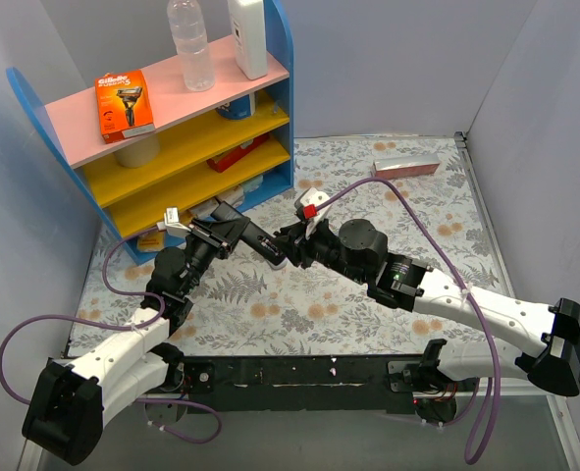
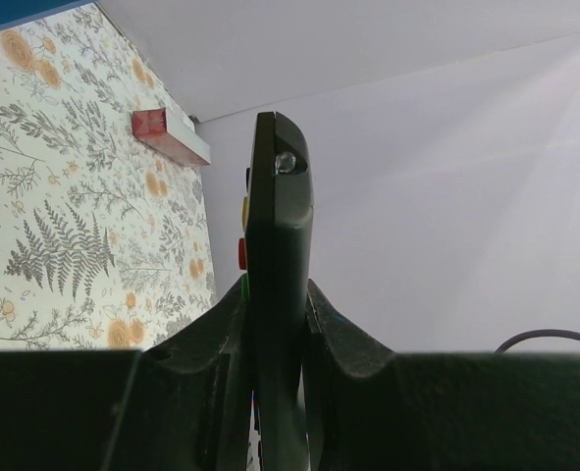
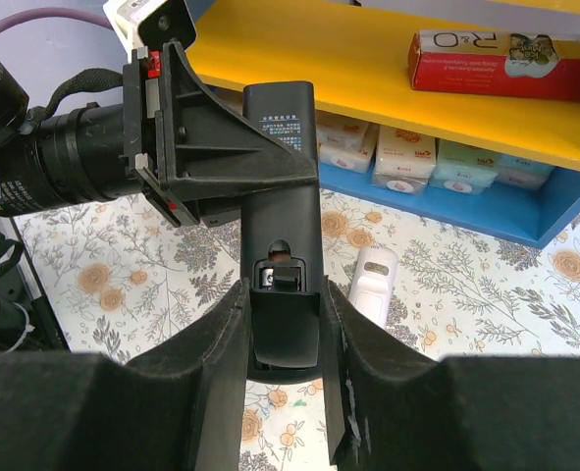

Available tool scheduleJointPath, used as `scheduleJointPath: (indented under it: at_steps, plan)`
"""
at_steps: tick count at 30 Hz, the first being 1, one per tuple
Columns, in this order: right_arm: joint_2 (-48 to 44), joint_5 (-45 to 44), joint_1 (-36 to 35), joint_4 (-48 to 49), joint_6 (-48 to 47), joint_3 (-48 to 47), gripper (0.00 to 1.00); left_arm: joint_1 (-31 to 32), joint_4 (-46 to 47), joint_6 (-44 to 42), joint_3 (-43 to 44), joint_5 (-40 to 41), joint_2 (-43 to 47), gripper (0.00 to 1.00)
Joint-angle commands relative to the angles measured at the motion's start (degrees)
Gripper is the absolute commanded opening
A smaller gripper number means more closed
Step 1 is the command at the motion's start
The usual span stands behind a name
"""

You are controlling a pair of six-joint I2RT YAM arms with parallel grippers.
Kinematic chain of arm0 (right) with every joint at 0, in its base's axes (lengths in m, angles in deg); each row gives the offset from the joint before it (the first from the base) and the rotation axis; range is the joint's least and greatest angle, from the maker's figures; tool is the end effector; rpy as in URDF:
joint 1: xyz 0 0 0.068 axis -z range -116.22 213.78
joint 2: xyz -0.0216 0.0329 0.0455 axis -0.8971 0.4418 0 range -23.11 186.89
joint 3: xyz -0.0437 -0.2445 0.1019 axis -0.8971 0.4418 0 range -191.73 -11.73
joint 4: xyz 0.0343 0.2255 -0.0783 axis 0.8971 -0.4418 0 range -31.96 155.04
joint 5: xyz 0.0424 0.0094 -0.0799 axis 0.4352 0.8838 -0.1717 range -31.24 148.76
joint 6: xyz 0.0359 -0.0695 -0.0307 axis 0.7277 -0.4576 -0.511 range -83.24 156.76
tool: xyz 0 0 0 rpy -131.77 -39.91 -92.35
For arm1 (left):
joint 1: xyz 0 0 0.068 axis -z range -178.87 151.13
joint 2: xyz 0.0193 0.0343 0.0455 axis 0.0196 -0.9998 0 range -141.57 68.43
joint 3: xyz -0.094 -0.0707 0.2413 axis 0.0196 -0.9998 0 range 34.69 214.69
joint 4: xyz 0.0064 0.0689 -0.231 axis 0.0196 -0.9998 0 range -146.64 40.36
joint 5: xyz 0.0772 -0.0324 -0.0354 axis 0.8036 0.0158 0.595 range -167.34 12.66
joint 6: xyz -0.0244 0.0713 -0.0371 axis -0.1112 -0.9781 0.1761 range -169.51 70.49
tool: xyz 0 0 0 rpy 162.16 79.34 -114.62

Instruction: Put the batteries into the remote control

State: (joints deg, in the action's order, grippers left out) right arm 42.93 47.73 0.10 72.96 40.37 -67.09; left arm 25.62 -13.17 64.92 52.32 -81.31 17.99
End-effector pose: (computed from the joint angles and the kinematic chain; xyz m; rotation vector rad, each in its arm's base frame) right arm 0.1416 0.2549 0.3611 -0.7002 1.5169 0.7446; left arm 0.1998 -0.0967 0.2523 -1.2781 1.3775 -1.8972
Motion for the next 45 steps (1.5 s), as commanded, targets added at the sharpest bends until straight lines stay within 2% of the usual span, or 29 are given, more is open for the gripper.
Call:
scheduleJointPath:
  at_steps: [1, 39, 45]
  plan:
    - [-0.91, -1.1, -0.22, 3.15, -0.63, 0.07, 0.26, 0.03, 1.85, 8.09, 1.88, -0.34, 1.3, 0.0]
    - [1.2, 2.24, -0.22, 4.03, 1.04, 1.04, 0.26, 0.03, 4.49, 9.05, 2.68, -1.22, -0.1, 0.0]
    - [1.72, 0.4, -0.22, 3.5, 0.69, 1.3, 0.26, 0.12, 5.28, 9.14, 2.76, -1.39, -0.37, 0.0]
